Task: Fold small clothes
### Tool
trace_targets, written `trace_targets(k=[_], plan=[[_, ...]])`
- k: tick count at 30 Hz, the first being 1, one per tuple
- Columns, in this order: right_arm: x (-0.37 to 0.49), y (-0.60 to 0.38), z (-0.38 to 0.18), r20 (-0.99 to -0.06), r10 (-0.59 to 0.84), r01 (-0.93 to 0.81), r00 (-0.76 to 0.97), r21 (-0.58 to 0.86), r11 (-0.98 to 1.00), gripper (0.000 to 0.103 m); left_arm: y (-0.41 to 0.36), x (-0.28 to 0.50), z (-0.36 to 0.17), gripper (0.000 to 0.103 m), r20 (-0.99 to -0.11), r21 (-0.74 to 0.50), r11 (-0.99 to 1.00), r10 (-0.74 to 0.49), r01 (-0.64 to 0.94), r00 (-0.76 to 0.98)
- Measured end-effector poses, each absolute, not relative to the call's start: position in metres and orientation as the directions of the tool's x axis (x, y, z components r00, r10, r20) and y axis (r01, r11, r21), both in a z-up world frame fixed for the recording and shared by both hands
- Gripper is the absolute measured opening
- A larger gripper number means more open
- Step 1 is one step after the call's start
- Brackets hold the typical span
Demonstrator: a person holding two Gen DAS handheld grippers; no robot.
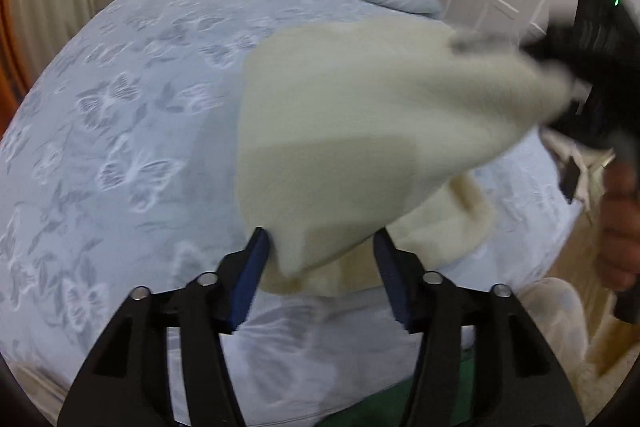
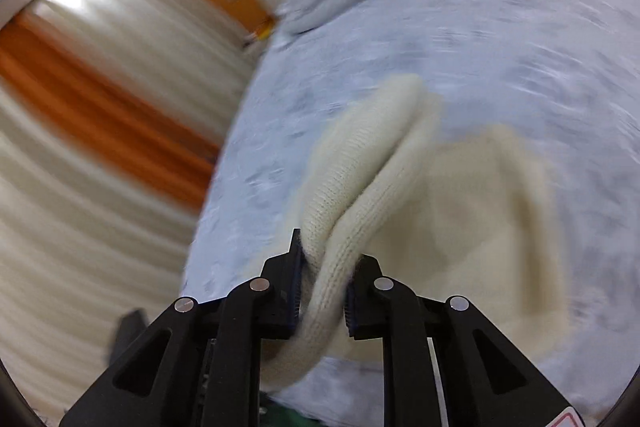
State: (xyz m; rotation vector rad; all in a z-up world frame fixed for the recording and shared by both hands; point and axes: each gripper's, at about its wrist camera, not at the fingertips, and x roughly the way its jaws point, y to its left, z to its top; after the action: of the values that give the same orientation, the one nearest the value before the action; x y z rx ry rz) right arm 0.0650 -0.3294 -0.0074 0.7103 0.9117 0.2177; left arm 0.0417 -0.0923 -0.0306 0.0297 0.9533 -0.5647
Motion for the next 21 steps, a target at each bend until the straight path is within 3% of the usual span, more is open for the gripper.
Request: trace_targets(k=[1, 3, 5, 6, 10, 14, 18, 19, 21], plan=[[0.063, -0.343, -0.025, -0.670, 0.446, 0.160, 0.593, 0.641, 0.751, 0.018, -0.101, 0.041, -0.035, 0.065, -0.781, -0.209, 0.854, -0.439, 0.477, 0.445], [0.061, -0.374, -0.090, -0.763, 0.434, 0.300, 0.479, 0.607, 0.736, 0.022, -0.117, 0.046, -0.057, 0.065, -0.815, -0.212, 0.858, -0.420, 0.468, 0.400], [0.050, -0.386, -0.117, -0.792, 0.438, 0.376, 0.426, 0.595, 0.710, 0.025, -0.123, 0.049, -0.072, 0.065, -0.844, -0.225, 0.879, -0.391, 0.420, 0.366], [0.044, -0.388, -0.113, -0.773, 0.440, 0.365, 0.457, 0.614, 0.700, 0.025, -0.124, 0.048, -0.074, 0.066, -0.848, -0.227, 0.885, -0.385, 0.407, 0.364], [0.015, -0.390, -0.062, -0.742, 0.326, 0.295, 0.586, 0.570, 0.767, 0.060, -0.116, 0.041, -0.066, 0.070, -0.837, -0.228, 0.888, -0.389, 0.400, 0.385], [0.030, -0.373, -0.053, -0.695, 0.447, 0.202, 0.564, 0.641, 0.741, 0.071, -0.111, 0.040, -0.066, 0.080, -0.838, -0.241, 0.891, -0.391, 0.385, 0.380], [0.061, -0.347, -0.088, -0.773, 0.438, 0.233, 0.459, 0.580, 0.780, 0.073, -0.113, 0.030, -0.069, 0.082, -0.849, -0.214, 0.896, -0.368, 0.389, 0.379], [0.067, -0.344, -0.100, -0.774, 0.449, 0.247, 0.447, 0.589, 0.770, 0.057, -0.114, 0.028, -0.069, 0.082, -0.851, -0.205, 0.897, -0.361, 0.392, 0.382], [0.071, -0.338, -0.106, -0.773, 0.448, 0.237, 0.450, 0.587, 0.774, 0.012, -0.116, 0.027, -0.071, 0.082, -0.859, -0.181, 0.899, -0.342, 0.398, 0.382]])
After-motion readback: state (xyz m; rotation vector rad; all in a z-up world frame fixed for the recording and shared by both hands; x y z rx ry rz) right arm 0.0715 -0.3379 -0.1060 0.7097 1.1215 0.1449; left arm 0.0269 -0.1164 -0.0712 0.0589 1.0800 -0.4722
